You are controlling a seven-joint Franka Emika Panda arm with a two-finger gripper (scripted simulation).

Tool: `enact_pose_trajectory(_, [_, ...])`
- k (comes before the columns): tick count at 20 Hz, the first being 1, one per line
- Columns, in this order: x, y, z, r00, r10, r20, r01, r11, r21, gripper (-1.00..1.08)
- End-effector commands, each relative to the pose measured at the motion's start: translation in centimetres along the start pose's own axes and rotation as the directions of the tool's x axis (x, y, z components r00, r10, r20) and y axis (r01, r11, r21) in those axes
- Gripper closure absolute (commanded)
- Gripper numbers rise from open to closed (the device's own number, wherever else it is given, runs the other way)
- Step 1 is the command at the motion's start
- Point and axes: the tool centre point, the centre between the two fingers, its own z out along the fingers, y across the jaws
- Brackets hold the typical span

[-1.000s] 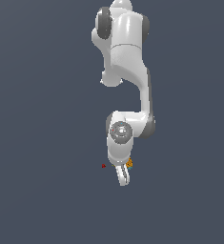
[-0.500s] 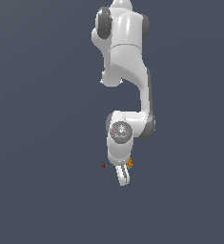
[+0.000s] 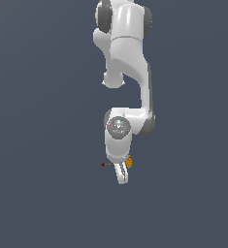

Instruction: Pick up the object and move it to a goal position.

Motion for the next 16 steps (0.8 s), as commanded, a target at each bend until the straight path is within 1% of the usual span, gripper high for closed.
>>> enact_pose_trajectory(1, [0.6,0.7,-1.0,1.0,0.0,0.0,0.0,1.0,0.002,1.08])
enact_pose_trajectory(7, [2.5,3.6,-4.2,1.0,0.001,0.001,-0.001,1.0,0.002,1.08])
enact_pose_trajectory(16, [6.6,9.4,-11.0,1.0,0.001,0.004,-0.001,1.0,0.003,1.08])
